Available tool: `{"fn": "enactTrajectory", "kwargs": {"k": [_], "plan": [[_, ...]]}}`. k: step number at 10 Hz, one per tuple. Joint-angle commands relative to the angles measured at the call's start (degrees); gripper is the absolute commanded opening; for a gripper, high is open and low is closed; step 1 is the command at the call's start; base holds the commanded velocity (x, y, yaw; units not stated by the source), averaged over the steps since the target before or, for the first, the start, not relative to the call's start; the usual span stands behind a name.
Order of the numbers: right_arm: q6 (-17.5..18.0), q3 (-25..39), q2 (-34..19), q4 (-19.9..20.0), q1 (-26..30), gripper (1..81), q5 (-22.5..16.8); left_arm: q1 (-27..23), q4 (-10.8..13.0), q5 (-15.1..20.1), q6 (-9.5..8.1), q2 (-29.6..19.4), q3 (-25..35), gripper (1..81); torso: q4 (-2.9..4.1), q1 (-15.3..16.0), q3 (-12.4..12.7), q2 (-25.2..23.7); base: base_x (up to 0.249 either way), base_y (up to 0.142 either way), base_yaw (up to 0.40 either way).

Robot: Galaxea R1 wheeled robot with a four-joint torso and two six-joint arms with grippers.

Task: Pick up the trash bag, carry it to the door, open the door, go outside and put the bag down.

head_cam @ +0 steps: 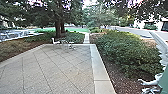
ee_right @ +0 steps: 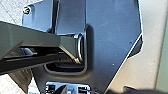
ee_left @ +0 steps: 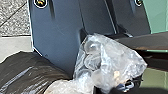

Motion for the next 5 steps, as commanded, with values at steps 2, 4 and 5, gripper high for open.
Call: {"fn": "enactTrajectory", "kwargs": {"k": [2,4,5], "plan": [[-0.1,0.1,0.3,-0.3,2.3,81.1,-3.1,-2.8,-0.5,4.0,0.20,-0.4,0.3,1.0,5.45,0.0,0.0,0.0,0.038,0.000,0.000],[-0.1,0.1,0.3,-0.3,2.3,81.1,-3.0,-3.2,-0.8,4.0,0.11,-0.7,0.3,1.0,6.30,0.0,-2.3,0.0,0.000,0.000,0.000],[-0.1,0.1,0.3,-0.4,2.3,81.1,-3.0,-3.3,-0.9,3.7,-0.07,-1.1,0.5,1.0,7.78,0.0,-2.7,0.0,0.000,0.000,0.000]]}}
